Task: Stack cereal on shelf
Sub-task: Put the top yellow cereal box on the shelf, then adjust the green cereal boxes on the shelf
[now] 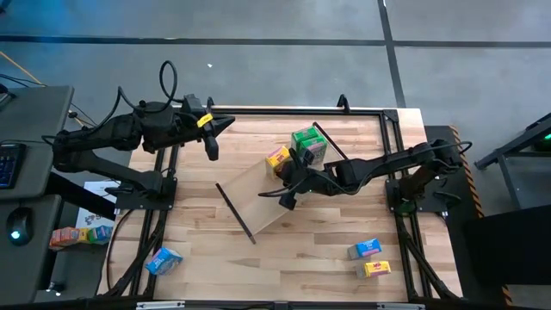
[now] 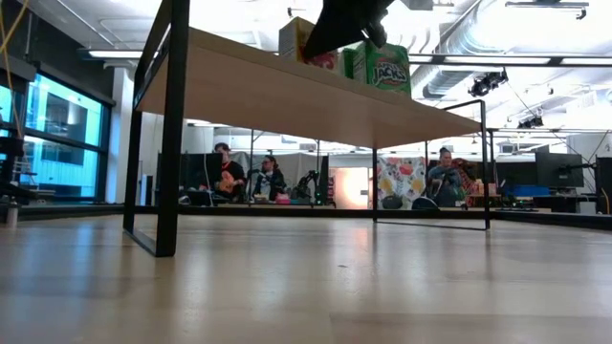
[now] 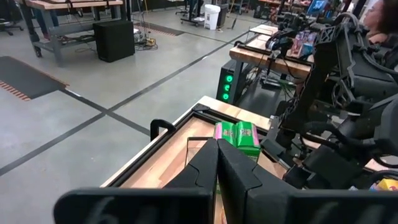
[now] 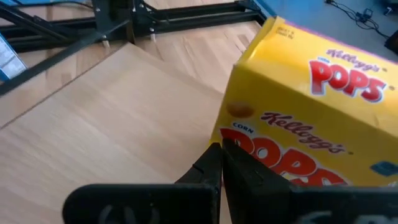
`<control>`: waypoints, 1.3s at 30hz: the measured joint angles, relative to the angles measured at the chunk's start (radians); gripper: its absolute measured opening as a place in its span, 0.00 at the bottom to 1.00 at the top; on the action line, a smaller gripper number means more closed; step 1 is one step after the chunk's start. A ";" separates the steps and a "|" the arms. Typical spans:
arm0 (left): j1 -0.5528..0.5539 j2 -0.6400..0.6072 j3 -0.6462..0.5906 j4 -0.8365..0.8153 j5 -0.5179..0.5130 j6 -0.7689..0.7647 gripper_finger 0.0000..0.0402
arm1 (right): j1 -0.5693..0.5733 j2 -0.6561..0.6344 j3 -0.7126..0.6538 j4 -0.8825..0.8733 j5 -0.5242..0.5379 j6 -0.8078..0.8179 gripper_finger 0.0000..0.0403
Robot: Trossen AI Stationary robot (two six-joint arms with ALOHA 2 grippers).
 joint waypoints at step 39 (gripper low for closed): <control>0.000 -0.046 0.000 -0.008 0.035 0.089 0.00 | 0.049 -0.558 -0.365 -0.292 0.049 0.217 0.00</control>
